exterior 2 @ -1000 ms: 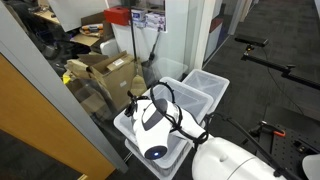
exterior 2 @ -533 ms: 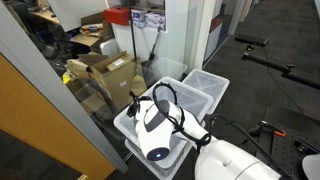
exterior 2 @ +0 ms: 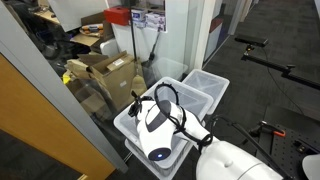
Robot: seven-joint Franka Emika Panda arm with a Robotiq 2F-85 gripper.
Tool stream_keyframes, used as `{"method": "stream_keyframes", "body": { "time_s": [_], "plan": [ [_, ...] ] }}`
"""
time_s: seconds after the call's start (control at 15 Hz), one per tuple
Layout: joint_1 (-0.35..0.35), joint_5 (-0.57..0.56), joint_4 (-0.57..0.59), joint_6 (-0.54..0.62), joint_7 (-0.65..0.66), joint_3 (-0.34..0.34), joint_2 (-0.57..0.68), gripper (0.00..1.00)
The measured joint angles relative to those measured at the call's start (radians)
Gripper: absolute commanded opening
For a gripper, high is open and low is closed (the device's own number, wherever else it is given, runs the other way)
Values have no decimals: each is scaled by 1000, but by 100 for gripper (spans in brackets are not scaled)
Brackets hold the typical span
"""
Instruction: Put the marker inside the cup
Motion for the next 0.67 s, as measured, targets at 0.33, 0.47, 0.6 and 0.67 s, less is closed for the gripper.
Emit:
{"method": "stream_keyframes", "body": {
  "time_s": [0.33, 0.47, 0.6, 0.67],
  "plan": [
    [1, 0, 0, 0, 0, 1, 0, 83],
    [1, 0, 0, 0, 0, 1, 0, 96],
    [1, 0, 0, 0, 1, 1, 0, 100],
    [1, 0, 0, 0, 1, 1, 0, 100]
  ]
}}
